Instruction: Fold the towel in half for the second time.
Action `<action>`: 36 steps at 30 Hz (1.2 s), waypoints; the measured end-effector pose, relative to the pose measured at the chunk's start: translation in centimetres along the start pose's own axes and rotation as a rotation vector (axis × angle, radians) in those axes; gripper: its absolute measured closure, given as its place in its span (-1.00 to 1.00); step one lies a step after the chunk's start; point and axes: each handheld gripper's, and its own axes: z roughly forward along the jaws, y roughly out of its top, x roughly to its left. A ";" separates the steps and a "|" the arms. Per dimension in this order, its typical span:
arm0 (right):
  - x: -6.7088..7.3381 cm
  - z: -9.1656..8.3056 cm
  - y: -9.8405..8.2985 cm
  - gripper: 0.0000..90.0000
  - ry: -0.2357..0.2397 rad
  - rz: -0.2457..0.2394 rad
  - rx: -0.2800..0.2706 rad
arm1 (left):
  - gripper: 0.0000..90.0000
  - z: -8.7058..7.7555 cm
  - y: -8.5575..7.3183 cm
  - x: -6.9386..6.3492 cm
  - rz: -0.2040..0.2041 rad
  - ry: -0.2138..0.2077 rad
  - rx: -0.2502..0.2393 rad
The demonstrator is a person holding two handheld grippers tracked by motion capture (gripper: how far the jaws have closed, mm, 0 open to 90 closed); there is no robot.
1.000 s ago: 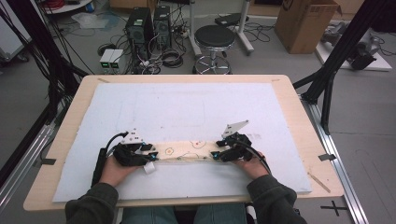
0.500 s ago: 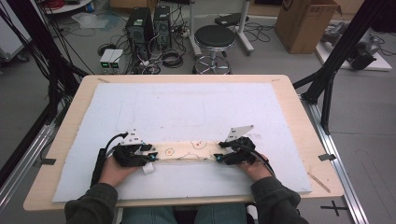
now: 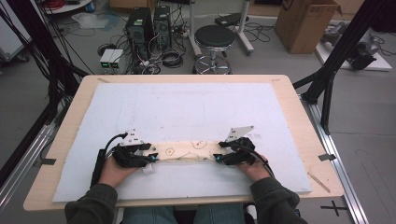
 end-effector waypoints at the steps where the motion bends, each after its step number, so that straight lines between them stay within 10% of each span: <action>1: 0.0 0.0 0.0 -0.10 0.002 0.007 -0.005 | 0.05 -0.2 0.0 0.0 -0.003 0.002 -0.015; 9: -0.2 -1.6 1.2 -0.20 0.031 0.057 -0.111 | 0.02 -1.7 0.9 0.9 -0.061 0.018 -0.117; 20: -4.2 -0.8 1.5 -0.02 0.000 0.218 -0.037 | 0.15 -0.3 0.4 3.6 -0.205 0.044 -0.043; 36: -4.7 0.4 1.0 0.67 0.082 0.251 0.069 | 0.70 0.5 0.1 3.6 -0.179 0.005 0.055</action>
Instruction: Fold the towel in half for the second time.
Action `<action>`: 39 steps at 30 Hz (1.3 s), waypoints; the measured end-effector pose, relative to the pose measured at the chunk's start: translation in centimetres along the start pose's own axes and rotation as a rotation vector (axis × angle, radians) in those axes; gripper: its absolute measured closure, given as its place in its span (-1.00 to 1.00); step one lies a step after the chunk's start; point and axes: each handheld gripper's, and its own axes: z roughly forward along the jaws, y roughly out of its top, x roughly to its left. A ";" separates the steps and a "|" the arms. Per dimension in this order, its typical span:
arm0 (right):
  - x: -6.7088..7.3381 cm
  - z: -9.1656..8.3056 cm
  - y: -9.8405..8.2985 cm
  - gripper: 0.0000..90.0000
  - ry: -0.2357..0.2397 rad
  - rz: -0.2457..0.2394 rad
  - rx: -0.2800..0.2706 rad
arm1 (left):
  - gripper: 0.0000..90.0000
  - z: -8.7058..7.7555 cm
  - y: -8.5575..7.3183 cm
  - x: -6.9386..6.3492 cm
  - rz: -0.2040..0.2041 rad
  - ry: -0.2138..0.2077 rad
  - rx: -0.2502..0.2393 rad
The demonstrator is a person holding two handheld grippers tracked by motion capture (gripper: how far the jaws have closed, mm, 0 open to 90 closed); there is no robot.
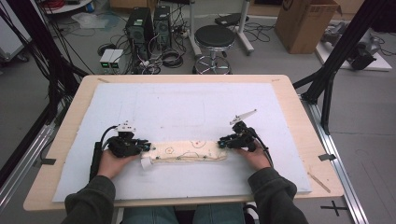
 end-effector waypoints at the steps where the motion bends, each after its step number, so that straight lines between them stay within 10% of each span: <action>1: 0.1 0.0 0.0 0.71 0.003 -0.007 0.003 | 0.75 0.0 0.0 -0.1 0.008 0.004 -0.001; 15: 0.3 -0.7 2.0 0.79 -0.054 -0.057 -0.006 | 0.82 -0.1 0.8 0.6 -0.015 0.066 -0.055; 25: -1.6 -0.1 3.1 0.78 -0.133 0.003 -0.047 | 0.82 1.0 3.6 1.5 0.003 0.142 -0.081; 39: -3.1 1.5 3.8 0.76 -0.161 0.047 -0.028 | 0.72 2.8 3.2 3.1 -0.038 0.168 -0.081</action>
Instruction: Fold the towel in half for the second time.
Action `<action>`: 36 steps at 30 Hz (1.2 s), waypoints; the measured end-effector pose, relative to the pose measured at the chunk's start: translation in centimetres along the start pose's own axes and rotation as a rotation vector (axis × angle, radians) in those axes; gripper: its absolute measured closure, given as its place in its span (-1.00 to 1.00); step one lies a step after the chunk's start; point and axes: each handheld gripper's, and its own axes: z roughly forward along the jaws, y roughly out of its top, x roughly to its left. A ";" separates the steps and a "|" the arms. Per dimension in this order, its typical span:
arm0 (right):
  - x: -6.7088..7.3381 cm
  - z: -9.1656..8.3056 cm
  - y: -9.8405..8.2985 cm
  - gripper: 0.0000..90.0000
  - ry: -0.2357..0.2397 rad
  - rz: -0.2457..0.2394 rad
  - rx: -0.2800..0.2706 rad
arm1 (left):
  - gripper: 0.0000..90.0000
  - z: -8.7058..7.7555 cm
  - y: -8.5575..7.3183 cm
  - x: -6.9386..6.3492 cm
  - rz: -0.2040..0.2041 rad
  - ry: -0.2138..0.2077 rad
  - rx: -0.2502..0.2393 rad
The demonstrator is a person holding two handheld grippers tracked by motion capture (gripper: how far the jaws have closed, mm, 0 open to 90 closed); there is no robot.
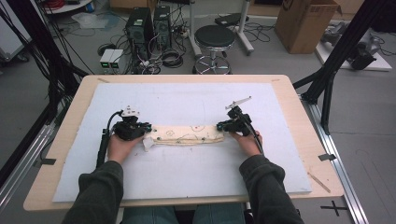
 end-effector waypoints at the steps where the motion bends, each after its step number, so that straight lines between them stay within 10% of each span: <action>1: 0.0 0.0 0.0 0.74 0.001 -0.005 -0.004 | 0.66 -0.1 0.0 0.1 -0.002 0.005 0.002; 9: -0.1 -1.1 0.0 0.38 0.041 0.014 -0.063 | 0.31 -1.0 0.2 0.1 -0.033 -0.006 -0.029; 36: 0.8 -3.6 0.1 -0.04 0.037 0.034 -0.161 | 0.11 -3.6 1.0 -1.5 -0.004 -0.077 -0.090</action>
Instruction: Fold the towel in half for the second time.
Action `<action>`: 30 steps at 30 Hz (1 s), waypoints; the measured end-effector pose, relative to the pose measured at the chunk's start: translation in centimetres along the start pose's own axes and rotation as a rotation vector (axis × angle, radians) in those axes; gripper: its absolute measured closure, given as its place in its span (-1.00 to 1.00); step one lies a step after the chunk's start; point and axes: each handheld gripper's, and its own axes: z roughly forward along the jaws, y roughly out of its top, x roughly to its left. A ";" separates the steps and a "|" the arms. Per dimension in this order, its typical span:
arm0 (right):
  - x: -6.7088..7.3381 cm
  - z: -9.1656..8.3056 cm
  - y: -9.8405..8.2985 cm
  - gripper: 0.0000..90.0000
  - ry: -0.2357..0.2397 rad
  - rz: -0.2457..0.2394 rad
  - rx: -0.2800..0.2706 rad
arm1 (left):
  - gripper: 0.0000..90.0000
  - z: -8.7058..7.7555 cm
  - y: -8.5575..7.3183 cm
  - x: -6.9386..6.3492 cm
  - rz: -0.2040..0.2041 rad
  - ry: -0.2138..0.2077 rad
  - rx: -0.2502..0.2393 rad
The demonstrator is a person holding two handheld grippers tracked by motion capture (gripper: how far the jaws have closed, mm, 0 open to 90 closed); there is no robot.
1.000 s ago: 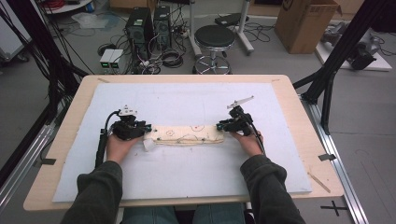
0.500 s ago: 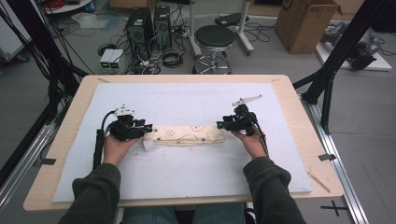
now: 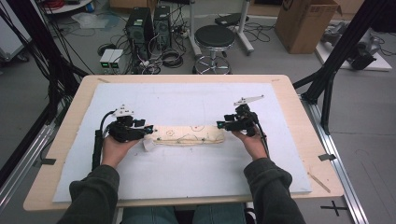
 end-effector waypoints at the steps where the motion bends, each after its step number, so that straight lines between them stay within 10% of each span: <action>1: 0.0 0.0 0.0 -0.05 0.002 0.003 -0.002 | 0.11 -0.1 0.0 0.0 0.002 0.000 -0.001; 30: 0.7 -2.3 -0.1 -0.46 -0.037 0.009 -0.040 | -0.10 -2.2 0.2 -0.6 0.022 -0.019 -0.025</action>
